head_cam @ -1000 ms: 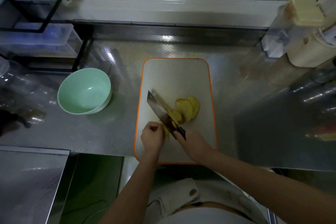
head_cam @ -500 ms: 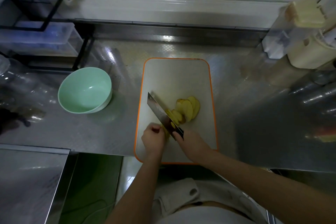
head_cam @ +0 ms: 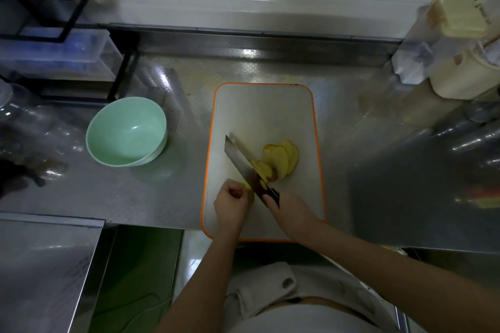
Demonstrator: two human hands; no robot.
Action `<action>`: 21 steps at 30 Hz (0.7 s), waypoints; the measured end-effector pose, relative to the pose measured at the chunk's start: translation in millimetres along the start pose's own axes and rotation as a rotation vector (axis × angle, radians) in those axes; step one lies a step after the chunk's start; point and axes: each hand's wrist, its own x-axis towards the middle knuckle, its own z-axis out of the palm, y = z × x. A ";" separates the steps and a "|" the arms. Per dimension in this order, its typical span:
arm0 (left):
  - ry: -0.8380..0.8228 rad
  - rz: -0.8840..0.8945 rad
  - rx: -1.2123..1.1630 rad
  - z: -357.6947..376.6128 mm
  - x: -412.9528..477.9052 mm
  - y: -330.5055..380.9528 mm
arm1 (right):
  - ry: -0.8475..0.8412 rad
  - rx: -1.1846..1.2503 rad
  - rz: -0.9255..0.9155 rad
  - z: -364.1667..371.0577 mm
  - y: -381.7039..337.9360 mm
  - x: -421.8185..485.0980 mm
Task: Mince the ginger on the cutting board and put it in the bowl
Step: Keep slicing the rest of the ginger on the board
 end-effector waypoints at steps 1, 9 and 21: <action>-0.002 0.003 0.007 0.3 0.0 0.1 | 0.004 -0.020 -0.002 0.5 0.1 -0.1; -0.015 0.022 0.017 3.3 0.0 -3.1 | 0.021 0.021 0.010 1.0 2.9 -3.2; -0.020 0.012 0.041 3.9 -0.2 0.7 | 0.019 -0.030 -0.048 5.0 4.6 -8.1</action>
